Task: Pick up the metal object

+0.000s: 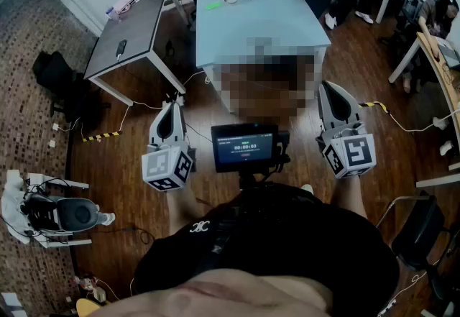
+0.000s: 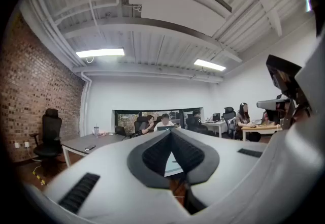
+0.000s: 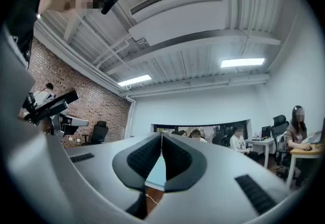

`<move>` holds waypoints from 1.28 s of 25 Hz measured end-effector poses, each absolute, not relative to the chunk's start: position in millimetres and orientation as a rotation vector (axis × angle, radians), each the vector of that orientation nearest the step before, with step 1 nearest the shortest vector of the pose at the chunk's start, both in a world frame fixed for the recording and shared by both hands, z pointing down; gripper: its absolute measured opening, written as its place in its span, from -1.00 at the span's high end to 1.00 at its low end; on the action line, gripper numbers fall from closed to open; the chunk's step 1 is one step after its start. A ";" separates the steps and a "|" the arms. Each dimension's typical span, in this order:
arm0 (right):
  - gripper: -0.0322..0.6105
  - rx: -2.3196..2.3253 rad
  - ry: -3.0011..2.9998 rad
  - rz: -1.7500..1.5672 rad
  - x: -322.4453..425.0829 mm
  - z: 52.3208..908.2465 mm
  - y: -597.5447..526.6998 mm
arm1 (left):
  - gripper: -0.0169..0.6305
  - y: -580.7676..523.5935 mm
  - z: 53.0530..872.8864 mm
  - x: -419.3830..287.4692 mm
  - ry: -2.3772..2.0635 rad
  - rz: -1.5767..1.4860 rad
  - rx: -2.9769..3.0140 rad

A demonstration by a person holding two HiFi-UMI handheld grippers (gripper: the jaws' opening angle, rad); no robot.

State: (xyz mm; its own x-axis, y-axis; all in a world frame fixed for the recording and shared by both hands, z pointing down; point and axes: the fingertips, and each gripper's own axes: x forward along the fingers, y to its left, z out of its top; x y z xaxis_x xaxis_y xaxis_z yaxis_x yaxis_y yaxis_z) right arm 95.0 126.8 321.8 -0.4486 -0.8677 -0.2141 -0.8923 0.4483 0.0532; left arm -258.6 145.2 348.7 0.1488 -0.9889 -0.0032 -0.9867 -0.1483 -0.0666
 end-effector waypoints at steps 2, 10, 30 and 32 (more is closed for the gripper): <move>0.91 -1.558 2.532 0.244 76.6 326.8 126.4 | 0.92 142.1 351.6 -269.3 2.000 -0.070 -2.337; 0.91 -1.548 2.568 0.178 39.7 354.9 131.0 | 0.92 129.0 360.4 -281.0 1.967 -0.096 -2.361; 0.91 -1.455 2.568 0.141 96.8 334.3 -137.0 | 0.92 -123.7 332.7 -220.7 1.993 -0.112 -2.324; 0.91 -1.436 2.585 0.165 113.2 324.4 -174.0 | 0.92 -158.9 322.4 -203.3 1.999 -0.097 -2.309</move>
State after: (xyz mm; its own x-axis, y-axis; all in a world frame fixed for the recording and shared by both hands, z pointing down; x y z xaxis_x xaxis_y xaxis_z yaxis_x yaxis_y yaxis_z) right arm 113.2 -174.0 324.4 -0.5175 -0.8296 -0.2095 -0.8495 0.5274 0.0100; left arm -203.3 -158.9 322.4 0.1435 -0.9896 -0.0077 -0.9842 -0.1419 -0.1060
